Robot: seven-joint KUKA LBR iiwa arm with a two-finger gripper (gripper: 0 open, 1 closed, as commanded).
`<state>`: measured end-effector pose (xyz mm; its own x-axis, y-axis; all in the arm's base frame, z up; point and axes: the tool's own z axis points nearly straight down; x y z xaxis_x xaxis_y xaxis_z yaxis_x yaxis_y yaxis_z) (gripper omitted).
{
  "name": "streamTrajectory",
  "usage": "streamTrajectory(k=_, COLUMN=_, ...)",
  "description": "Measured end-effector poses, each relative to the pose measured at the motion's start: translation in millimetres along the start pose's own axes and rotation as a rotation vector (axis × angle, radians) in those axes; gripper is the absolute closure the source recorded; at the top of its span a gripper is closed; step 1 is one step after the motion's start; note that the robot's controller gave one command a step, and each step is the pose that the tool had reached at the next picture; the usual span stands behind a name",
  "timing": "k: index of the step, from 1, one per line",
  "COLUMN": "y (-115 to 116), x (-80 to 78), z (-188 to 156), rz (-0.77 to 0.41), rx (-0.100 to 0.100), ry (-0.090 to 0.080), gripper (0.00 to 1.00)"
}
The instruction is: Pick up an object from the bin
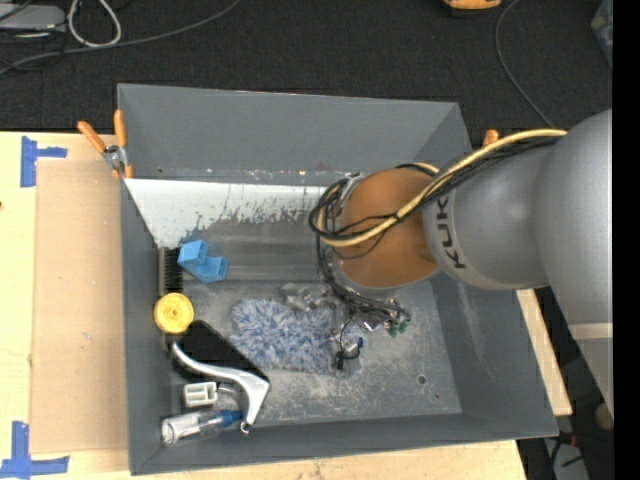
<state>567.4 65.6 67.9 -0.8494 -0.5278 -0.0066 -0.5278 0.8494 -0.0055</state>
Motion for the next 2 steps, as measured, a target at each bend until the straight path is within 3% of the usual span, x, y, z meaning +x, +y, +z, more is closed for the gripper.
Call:
streamTrajectory(k=1, y=7.1, x=34.3, z=-2.0, rz=0.447, rx=-0.007, ry=0.009, gripper=1.0)
streamTrajectory(k=2, y=7.2, x=34.2, z=-2.0, rz=0.446, rx=-0.006, ry=0.01, gripper=1.0)
